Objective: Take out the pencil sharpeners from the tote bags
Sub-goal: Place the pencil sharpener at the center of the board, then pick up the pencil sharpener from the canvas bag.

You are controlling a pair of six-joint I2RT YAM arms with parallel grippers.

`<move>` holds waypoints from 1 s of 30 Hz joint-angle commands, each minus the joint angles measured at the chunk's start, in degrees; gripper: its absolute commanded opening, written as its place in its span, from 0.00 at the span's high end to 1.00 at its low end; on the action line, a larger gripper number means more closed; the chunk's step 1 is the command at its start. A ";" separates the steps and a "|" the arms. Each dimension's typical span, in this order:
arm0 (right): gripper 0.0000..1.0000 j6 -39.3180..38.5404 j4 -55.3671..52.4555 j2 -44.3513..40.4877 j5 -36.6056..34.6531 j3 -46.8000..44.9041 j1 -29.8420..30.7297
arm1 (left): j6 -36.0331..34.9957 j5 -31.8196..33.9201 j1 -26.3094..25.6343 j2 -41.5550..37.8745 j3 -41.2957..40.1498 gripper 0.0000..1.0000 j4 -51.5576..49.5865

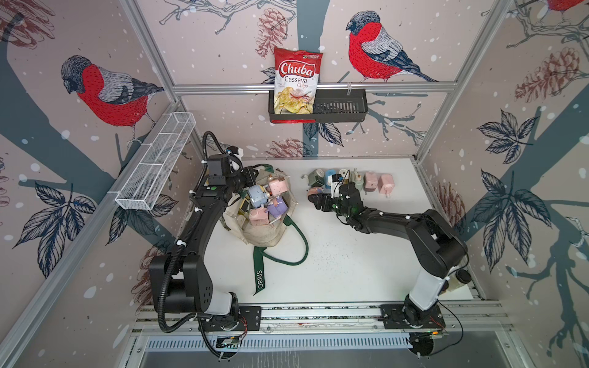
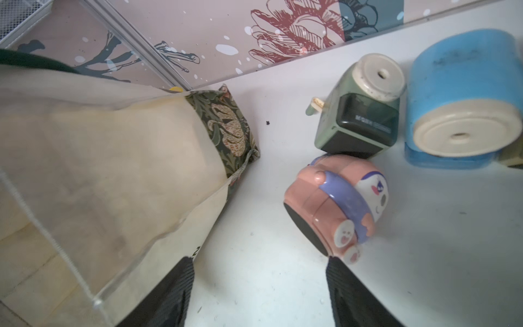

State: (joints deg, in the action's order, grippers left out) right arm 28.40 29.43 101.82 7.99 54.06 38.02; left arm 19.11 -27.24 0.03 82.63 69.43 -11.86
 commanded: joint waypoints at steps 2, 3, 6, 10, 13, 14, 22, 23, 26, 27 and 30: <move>0.25 -3.83 -0.43 -4.54 -7.09 -1.77 4.18 | 0.40 -2.35 0.39 -0.06 0.40 1.00 2.64; 0.25 -4.40 -0.37 -5.47 -8.20 -2.09 5.43 | 0.57 -2.85 0.43 -0.14 0.40 1.00 2.69; 0.25 -6.39 0.01 -8.58 -11.10 -3.22 9.40 | 1.49 -4.37 0.75 -0.88 -0.11 1.00 3.95; 0.25 -9.32 -1.48 -12.07 -12.59 -3.60 12.57 | 1.76 -4.98 1.15 -0.81 -0.06 1.00 4.10; 0.27 -9.77 -2.62 -15.13 -13.56 -4.28 13.39 | 2.08 -5.01 1.58 -0.83 -0.26 1.00 4.60; 0.28 -9.97 -2.75 -16.24 -13.43 -4.77 13.62 | 2.12 -5.01 1.61 -0.74 -0.34 1.00 4.65; 0.29 -13.05 -13.43 -19.56 -15.33 -0.08 16.51 | 2.60 -5.42 1.63 -0.32 -0.53 1.00 5.06; 0.29 -13.36 -14.81 -19.71 -15.85 0.83 16.88 | 2.64 -5.44 1.63 -0.36 -0.66 1.00 5.32; 0.29 -14.20 -18.44 -19.76 -16.30 3.63 18.15 | 2.95 -5.28 1.52 -0.37 -1.03 1.00 5.79; 0.29 -14.35 -19.13 -19.62 -16.03 4.28 18.38 | 2.87 -5.27 1.50 -0.20 -0.90 1.00 5.61; 0.29 -15.86 -20.44 -17.60 -14.16 6.75 19.20 | 2.90 -5.28 1.57 -0.01 -0.70 1.00 5.39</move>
State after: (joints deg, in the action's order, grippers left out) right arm 14.87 12.71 83.02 -6.98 59.11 56.66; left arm 21.58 -31.27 1.63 82.56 68.53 -9.74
